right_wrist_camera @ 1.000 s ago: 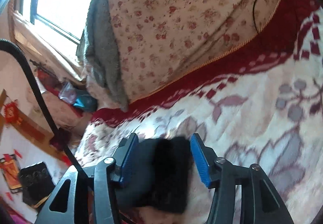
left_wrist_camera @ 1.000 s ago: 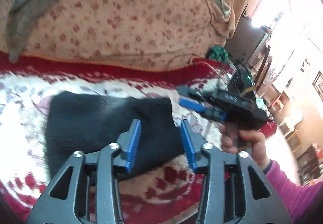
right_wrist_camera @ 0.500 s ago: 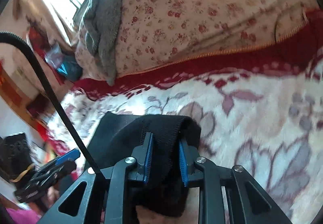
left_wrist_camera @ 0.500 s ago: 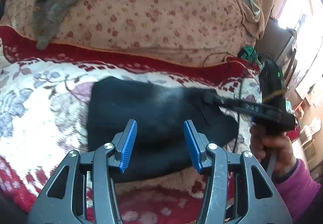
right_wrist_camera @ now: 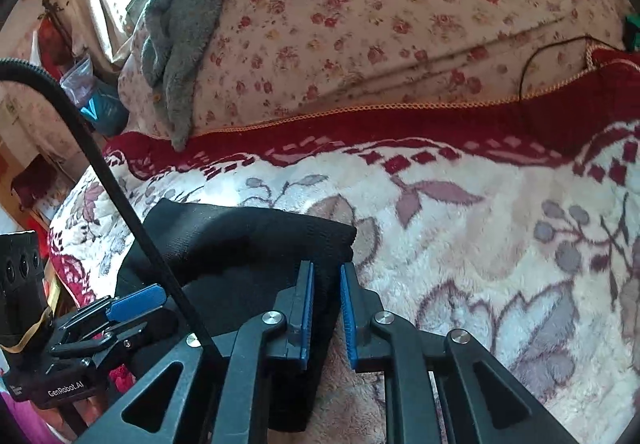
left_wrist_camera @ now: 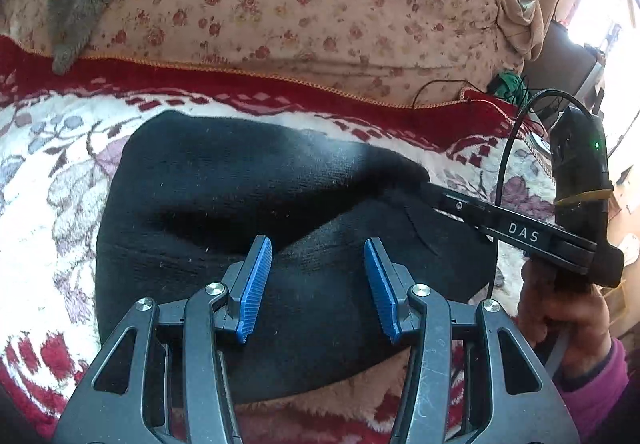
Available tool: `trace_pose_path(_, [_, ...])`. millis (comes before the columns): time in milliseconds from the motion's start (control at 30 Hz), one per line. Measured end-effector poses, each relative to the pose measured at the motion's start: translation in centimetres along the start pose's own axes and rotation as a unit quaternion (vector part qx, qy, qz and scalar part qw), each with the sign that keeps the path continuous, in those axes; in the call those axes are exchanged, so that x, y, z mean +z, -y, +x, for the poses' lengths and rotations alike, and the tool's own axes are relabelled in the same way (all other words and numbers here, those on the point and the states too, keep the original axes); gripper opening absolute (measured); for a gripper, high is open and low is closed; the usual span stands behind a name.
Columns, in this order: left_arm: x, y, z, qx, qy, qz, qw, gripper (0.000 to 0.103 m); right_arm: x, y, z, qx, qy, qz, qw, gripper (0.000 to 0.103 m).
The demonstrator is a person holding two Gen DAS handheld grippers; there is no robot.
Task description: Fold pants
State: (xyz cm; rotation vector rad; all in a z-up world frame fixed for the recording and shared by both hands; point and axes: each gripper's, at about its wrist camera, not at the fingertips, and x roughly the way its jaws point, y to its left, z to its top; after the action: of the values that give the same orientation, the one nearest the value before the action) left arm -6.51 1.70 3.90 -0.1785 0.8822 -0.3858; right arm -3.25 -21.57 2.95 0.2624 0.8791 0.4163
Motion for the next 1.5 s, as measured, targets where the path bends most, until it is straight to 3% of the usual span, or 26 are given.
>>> trace_pose_path(233, [0.4,0.2,-0.2,0.008,-0.006,-0.003,0.9999,0.047,0.1,0.3,-1.7,0.032,0.028,0.044,0.998,0.018])
trace_pose_path(400, [0.6,0.1,-1.1,0.017,-0.001,-0.007,0.9998,0.047,0.1,-2.4,-4.4,0.046,0.053,0.001,0.998,0.039])
trace_pose_path(900, [0.6,-2.0,-5.8,0.064,0.043,-0.021,0.9968,0.047,-0.8,-7.1,-5.9,0.085,0.051,-0.02,0.995,0.044])
trace_pose_path(1133, [0.1,-3.9,-6.5,0.069,0.042,-0.049,0.9955,0.047,-1.7,-7.6,-5.6,0.072,0.039,-0.028,0.996,0.046])
trace_pose_path(1333, [-0.5,-5.7,-7.1,0.078,0.042,-0.07,0.9936,0.047,-2.6,-7.0,-5.1,0.022,0.029,-0.034,0.999,0.049])
trace_pose_path(1500, [-0.6,-6.7,-6.7,0.081,0.032,-0.083,0.9927,0.047,-2.8,-4.5,-4.6,0.014,0.016,0.014,1.0,0.049])
